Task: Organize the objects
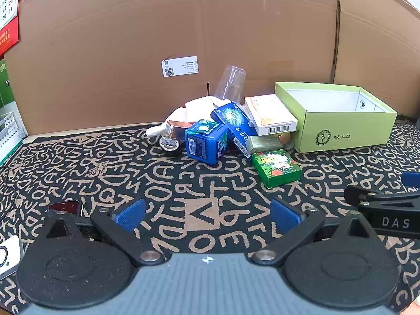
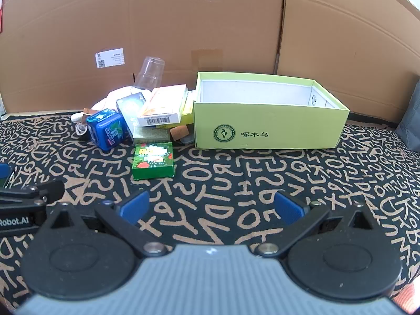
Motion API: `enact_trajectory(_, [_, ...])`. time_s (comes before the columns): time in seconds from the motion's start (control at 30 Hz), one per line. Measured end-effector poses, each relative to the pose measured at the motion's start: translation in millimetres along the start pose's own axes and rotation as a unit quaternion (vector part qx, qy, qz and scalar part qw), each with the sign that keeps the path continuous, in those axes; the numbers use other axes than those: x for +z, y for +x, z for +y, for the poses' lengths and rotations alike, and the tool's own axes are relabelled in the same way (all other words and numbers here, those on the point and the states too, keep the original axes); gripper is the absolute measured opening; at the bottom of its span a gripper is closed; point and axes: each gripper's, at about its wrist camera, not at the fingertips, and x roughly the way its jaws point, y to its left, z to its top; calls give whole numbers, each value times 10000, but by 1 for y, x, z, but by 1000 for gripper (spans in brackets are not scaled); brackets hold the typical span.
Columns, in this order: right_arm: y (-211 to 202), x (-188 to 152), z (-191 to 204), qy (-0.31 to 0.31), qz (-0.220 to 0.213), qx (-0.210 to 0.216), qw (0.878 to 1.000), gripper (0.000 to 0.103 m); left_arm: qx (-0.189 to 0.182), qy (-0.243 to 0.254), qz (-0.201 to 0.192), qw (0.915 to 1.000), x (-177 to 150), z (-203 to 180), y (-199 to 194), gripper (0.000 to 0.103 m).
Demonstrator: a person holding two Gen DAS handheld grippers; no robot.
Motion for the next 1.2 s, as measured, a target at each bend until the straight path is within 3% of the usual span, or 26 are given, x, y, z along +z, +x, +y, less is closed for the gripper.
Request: enact_trajectory(1.2, [7,0,3,-7,83,1,10000,103,96,-53,95,9999,0,10,8,103])
